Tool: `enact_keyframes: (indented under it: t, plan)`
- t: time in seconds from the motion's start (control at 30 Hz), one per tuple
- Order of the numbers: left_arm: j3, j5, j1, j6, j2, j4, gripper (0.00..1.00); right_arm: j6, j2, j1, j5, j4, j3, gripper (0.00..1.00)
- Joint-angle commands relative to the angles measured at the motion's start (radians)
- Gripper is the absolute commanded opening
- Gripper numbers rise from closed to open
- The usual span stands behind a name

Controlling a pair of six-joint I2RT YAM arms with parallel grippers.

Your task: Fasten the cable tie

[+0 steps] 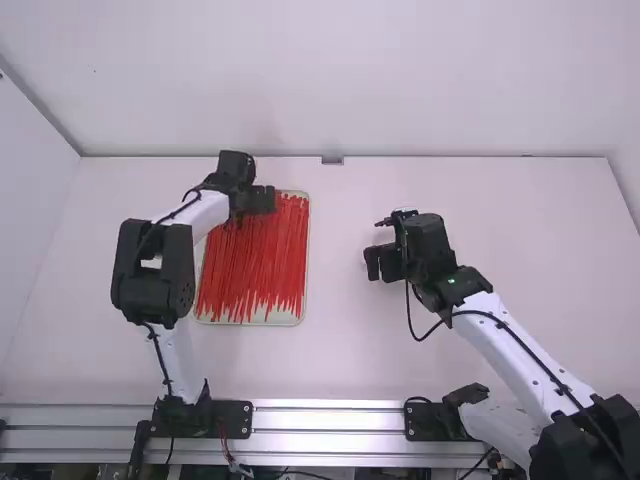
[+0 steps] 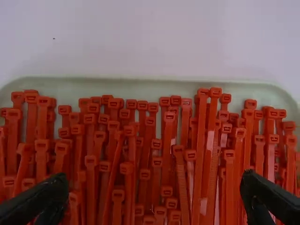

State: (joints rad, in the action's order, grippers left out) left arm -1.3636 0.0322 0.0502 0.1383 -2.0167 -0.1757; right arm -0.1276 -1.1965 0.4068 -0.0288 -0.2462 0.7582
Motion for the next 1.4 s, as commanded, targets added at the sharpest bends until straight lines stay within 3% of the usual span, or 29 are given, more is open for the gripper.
enact_keyframes:
  t: [0.0,0.5,0.6,0.67,1.37]
  plan:
    - [-0.018,0.066,-0.034,0.015,-0.033,0.005,0.93,-0.003,-0.008,0.006,0.000,0.000,0.039,0.99]
    - [-0.017,0.186,-0.040,0.031,-0.063,0.066,0.88,-0.003,-0.008,0.006,0.001,0.003,0.039,0.99]
    - [-0.017,0.186,-0.035,0.045,-0.063,0.073,0.65,-0.003,-0.008,0.006,0.001,0.005,0.039,0.99]
    - [-0.017,0.185,-0.040,0.052,-0.063,0.077,0.64,-0.002,-0.008,0.006,0.001,0.006,0.039,0.99]
    - [0.035,0.160,-0.041,0.074,-0.070,0.133,0.62,0.005,-0.008,0.006,0.007,0.006,0.039,0.99]
